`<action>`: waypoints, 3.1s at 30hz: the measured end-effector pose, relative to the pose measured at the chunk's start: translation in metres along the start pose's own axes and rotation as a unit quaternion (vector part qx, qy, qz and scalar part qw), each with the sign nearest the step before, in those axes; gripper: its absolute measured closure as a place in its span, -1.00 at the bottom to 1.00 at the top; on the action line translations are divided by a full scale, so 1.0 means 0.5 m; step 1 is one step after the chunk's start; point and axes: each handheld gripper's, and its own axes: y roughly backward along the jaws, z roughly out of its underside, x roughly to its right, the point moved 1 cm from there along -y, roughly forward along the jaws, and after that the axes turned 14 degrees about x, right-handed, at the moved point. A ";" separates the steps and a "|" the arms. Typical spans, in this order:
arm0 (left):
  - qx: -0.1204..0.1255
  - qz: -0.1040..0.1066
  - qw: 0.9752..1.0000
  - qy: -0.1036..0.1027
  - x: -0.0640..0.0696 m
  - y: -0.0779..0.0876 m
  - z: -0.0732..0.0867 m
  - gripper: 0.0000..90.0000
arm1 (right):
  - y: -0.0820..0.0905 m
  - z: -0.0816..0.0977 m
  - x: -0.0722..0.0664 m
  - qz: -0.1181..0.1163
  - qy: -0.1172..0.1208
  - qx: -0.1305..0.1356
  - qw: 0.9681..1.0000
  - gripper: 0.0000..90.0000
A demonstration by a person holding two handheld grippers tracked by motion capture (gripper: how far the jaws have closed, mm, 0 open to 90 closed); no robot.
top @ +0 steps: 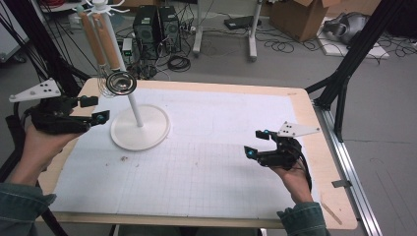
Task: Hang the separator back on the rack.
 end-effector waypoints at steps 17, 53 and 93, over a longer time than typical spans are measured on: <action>-0.007 0.000 1.000 0.002 0.023 -0.011 0.079 -0.59 | -0.004 0.017 0.003 0.012 0.008 -0.017 1.000 -0.57; -0.041 -0.017 0.999 -0.002 0.065 -0.026 0.219 -0.92 | 0.015 0.063 -0.002 0.024 -0.001 -0.017 1.000 -0.66; -0.060 -0.005 0.998 0.009 0.094 -0.038 0.303 -0.96 | 0.033 0.114 -0.013 0.033 -0.015 -0.023 0.999 -0.67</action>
